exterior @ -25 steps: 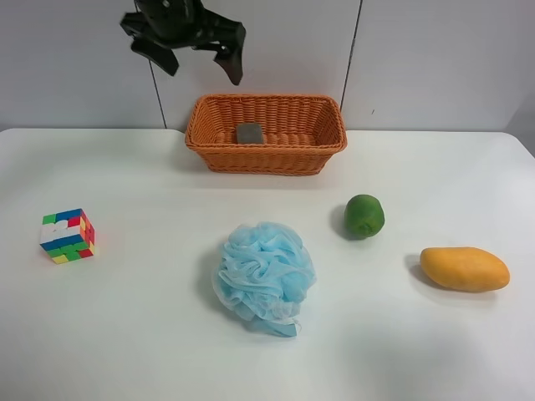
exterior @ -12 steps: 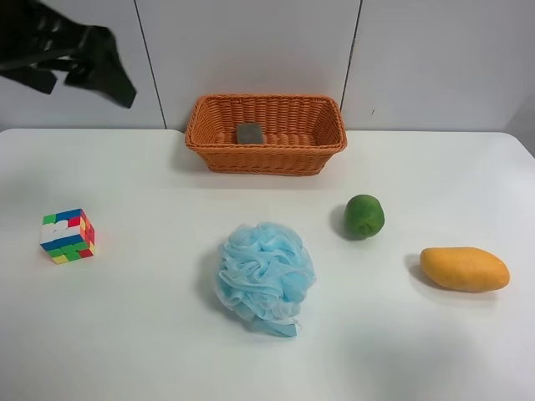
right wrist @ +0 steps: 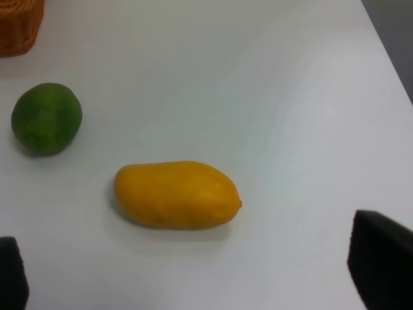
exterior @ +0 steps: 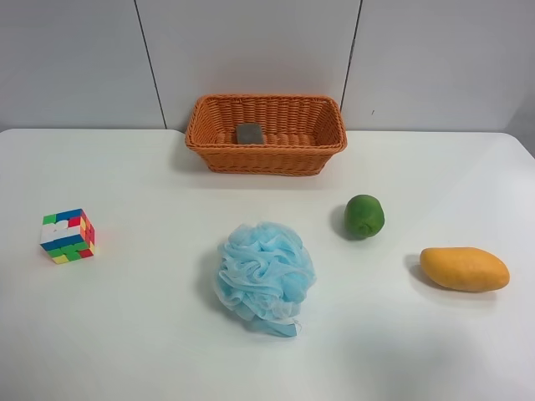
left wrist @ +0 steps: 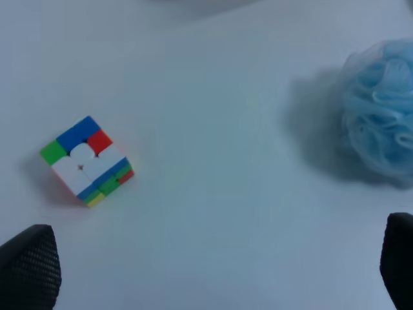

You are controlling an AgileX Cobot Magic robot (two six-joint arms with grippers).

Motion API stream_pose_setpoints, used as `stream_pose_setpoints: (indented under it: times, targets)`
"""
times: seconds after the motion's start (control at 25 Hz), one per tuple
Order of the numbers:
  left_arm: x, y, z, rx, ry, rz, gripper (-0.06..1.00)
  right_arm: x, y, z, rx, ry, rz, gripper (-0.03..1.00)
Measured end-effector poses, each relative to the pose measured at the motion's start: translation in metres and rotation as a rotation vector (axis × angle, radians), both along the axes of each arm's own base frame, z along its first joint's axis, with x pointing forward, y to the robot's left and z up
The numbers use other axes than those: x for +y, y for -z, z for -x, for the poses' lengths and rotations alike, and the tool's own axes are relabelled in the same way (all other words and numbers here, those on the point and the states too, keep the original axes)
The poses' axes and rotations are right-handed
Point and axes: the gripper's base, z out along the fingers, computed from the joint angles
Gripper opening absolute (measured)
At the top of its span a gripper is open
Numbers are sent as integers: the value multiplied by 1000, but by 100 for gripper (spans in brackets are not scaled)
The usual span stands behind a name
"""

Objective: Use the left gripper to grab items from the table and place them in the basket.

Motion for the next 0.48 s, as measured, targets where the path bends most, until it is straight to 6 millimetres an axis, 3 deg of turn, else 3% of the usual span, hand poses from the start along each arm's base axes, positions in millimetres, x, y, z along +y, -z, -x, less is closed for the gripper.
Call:
stream_pose_setpoints:
  times: [0.48]
  targets:
    - [33, 42, 66, -45, -216, 11, 99, 0, 0, 0, 0, 0, 0, 99]
